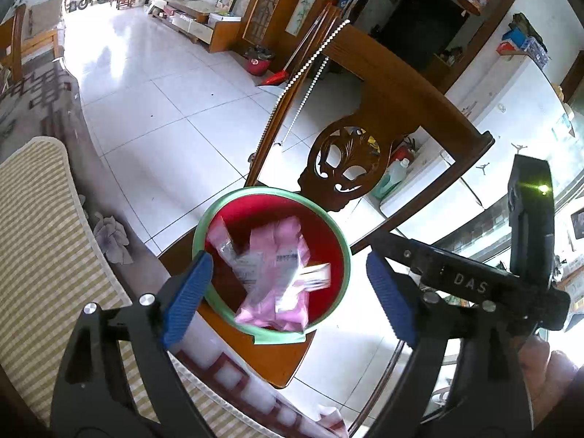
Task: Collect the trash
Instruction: 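Carry both items to the red bucket and open both grippers over it, then return both grippers to the mattress and grasp the white milk carton with left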
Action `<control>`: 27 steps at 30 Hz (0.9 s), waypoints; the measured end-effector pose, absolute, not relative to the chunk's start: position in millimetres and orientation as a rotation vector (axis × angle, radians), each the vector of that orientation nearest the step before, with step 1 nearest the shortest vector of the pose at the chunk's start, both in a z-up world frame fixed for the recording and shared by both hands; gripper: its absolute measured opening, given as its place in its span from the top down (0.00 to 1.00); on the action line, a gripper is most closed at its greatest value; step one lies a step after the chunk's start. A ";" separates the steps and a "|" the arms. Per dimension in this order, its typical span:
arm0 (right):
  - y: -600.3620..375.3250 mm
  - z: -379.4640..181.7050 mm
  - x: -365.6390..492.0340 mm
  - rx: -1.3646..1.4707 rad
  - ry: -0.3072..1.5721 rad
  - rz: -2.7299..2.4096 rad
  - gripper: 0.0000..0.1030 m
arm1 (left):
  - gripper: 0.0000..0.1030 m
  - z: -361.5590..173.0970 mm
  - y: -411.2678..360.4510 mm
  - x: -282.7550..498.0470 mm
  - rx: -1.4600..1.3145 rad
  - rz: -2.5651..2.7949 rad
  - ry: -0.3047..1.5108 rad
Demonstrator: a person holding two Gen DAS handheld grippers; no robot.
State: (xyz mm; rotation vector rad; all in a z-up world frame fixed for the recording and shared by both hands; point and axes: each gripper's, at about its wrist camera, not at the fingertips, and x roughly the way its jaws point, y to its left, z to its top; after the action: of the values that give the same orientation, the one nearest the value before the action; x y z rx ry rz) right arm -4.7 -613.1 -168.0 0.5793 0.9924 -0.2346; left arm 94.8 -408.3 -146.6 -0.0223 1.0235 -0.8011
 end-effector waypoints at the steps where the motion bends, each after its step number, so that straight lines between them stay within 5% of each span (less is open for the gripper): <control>1: -611.7 -167.8 -5.3 0.572 0.996 -0.233 0.29 | 0.19 -145.5 -404.3 96.0 -0.028 -0.796 1.023; 12: -567.5 -151.0 5.3 0.520 0.958 -0.180 0.29 | 0.19 -115.6 -324.1 76.5 -0.105 -0.644 0.956; 27: -379.3 -145.7 27.1 0.358 1.041 0.038 0.28 | 0.19 -86.8 -135.7 39.8 -0.222 -0.431 0.882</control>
State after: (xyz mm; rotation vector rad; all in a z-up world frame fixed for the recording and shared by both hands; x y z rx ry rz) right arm 27.1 -379.3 -145.7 0.3579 1.0408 0.0383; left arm 39.8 -135.7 -86.8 -0.2218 0.8825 -0.4308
